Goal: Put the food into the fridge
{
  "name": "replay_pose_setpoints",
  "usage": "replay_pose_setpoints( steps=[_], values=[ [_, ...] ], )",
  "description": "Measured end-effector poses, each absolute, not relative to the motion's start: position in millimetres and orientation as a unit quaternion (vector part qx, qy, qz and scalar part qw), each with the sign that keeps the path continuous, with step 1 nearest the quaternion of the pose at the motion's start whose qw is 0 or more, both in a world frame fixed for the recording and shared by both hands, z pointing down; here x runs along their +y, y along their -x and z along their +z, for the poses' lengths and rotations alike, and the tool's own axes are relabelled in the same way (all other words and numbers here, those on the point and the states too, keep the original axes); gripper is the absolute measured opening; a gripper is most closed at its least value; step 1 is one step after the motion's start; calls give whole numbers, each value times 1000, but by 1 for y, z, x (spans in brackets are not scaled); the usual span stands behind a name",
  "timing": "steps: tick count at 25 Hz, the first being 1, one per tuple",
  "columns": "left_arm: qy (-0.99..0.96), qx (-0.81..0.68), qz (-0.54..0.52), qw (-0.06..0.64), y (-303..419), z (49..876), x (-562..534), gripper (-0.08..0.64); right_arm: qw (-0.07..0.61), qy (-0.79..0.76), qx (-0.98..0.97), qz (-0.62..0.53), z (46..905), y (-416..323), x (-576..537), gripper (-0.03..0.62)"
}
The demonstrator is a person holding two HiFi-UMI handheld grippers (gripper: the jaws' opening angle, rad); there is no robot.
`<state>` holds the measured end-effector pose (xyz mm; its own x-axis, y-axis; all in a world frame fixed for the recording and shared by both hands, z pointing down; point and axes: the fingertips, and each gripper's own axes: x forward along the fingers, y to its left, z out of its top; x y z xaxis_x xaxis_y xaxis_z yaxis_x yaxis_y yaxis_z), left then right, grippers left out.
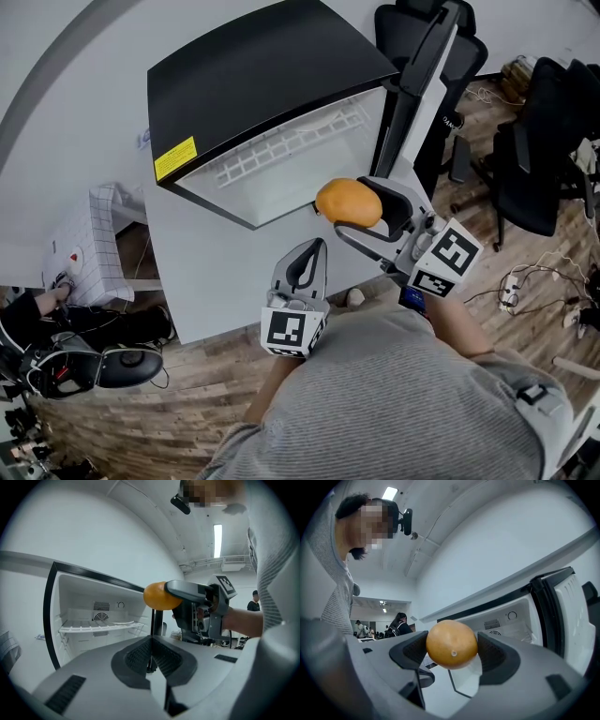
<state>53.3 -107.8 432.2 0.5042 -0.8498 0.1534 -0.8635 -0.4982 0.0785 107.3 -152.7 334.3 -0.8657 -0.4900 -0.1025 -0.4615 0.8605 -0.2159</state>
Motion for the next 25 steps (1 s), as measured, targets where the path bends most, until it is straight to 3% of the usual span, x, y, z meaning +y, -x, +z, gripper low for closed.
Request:
replay_pose_setpoints(
  steps=[25],
  values=[
    [-847,-524,47,84,0,430,-99,11,8,343,939,-19,360,-73,-274,337]
  ],
)
